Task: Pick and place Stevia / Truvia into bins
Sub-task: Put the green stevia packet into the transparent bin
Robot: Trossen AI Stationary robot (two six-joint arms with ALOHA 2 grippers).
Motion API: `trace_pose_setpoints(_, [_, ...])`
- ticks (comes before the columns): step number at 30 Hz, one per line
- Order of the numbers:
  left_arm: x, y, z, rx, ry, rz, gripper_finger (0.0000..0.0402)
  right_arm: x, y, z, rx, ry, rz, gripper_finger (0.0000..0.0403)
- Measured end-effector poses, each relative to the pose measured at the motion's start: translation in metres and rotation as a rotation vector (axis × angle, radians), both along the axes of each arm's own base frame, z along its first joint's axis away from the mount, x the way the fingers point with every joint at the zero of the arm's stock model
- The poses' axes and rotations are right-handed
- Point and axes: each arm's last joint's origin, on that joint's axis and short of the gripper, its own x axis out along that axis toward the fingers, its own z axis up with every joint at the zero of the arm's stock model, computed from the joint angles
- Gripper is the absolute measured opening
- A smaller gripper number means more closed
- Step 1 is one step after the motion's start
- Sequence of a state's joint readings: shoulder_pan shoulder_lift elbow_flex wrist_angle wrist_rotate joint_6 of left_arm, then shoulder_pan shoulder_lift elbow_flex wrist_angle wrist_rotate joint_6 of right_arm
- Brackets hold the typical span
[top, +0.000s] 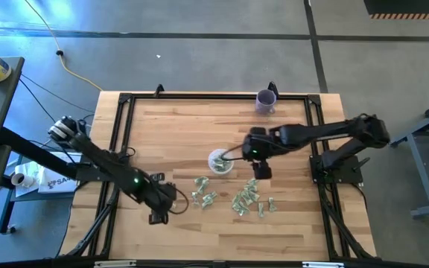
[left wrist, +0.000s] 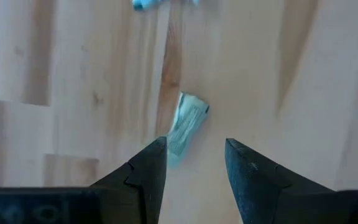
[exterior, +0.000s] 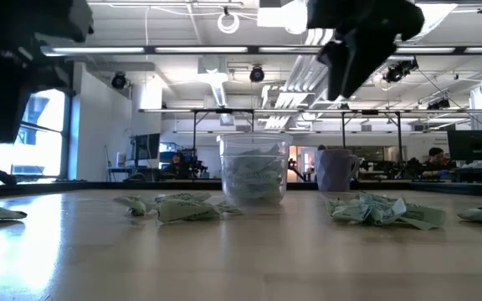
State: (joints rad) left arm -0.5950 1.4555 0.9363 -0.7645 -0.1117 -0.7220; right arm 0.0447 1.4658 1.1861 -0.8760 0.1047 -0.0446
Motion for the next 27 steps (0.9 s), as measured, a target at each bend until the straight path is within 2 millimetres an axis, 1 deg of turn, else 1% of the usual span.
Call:
trace_pose_setpoints(3, [0.006,-0.007,-0.018,0.001,0.075,0.0,0.0195,-0.022,0.01,-0.002,0.006,0.003,-0.049,0.025])
trace_pose_setpoints(5, [0.011,-0.01,-0.025,0.002,0.116,-0.012,0.0195,-0.034,0.017,-0.004,0.022,-0.014,-0.08,0.025])
trace_pose_setpoints(8, [0.014,-0.012,-0.029,0.019,0.127,-0.056,0.0195,-0.05,0.025,-0.005,0.046,-0.032,-0.117,0.025])
trace_pose_setpoints(12, [0.014,-0.012,-0.029,0.045,0.129,-0.077,0.0195,-0.064,0.033,-0.01,0.056,-0.043,-0.145,0.0251])
trace_pose_setpoints(14, [0.013,-0.011,-0.029,0.052,0.133,-0.092,0.0196,-0.067,0.036,-0.01,0.065,-0.05,-0.148,0.0256])
trace_pose_setpoints(17, [0.014,-0.007,-0.028,0.062,0.138,-0.112,0.0196,-0.067,0.039,-0.011,0.06,-0.052,-0.12,0.0276])
trace_pose_setpoints(19, [0.018,0.0,-0.028,0.07,0.141,-0.09,0.0196,-0.065,0.04,-0.011,0.041,-0.062,-0.092,0.0292])
trace_pose_setpoints(23, [0.027,0.019,-0.028,0.082,0.152,-0.069,0.0196,-0.064,0.036,-0.011,-0.006,-0.076,-0.118,0.0318])
trace_pose_setpoints(25, [0.03,0.024,-0.028,0.067,0.161,-0.067,0.0198,-0.064,0.033,-0.011,-0.013,-0.077,-0.132,0.0329])
trace_pose_setpoints(27, [0.031,0.025,-0.028,0.04,0.174,-0.104,0.0209,-0.064,0.032,-0.011,-0.013,-0.076,-0.14,0.0337])
